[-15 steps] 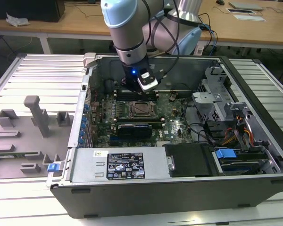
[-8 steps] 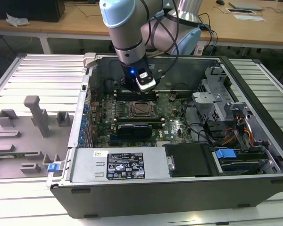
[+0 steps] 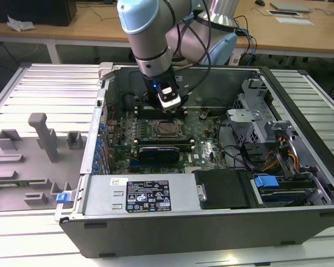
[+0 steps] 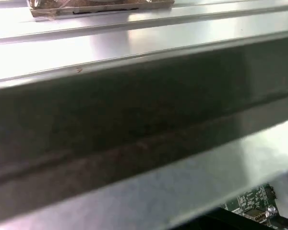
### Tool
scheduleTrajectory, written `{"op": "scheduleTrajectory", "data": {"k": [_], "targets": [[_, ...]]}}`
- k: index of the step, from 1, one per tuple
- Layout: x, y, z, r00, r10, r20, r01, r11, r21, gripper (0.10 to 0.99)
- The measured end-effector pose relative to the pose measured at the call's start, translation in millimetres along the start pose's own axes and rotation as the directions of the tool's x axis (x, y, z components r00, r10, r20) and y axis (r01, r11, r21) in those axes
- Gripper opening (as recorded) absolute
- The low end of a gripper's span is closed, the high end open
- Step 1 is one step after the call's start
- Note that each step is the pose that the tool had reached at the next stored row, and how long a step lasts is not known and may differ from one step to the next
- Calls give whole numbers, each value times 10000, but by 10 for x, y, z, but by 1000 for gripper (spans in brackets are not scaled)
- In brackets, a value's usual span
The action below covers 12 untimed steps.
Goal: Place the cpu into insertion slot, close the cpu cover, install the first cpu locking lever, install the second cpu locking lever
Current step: 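Install the first cpu locking lever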
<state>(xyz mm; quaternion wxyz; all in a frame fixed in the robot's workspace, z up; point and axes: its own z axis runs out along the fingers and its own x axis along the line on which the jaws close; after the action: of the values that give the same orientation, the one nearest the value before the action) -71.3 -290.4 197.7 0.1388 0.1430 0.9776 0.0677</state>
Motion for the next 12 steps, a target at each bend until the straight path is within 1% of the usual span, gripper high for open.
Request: {"op": "scheduleTrajectory", "data": {"k": [3, 7, 12], "targets": [[4, -1, 18, 9999, 150, 29, -151, 9999, 34, 106], [4, -2, 20, 9999, 167, 31, -167, 9999, 43, 106], [-52, 14, 39, 9999, 165, 31, -165, 9999, 42, 106]]}}
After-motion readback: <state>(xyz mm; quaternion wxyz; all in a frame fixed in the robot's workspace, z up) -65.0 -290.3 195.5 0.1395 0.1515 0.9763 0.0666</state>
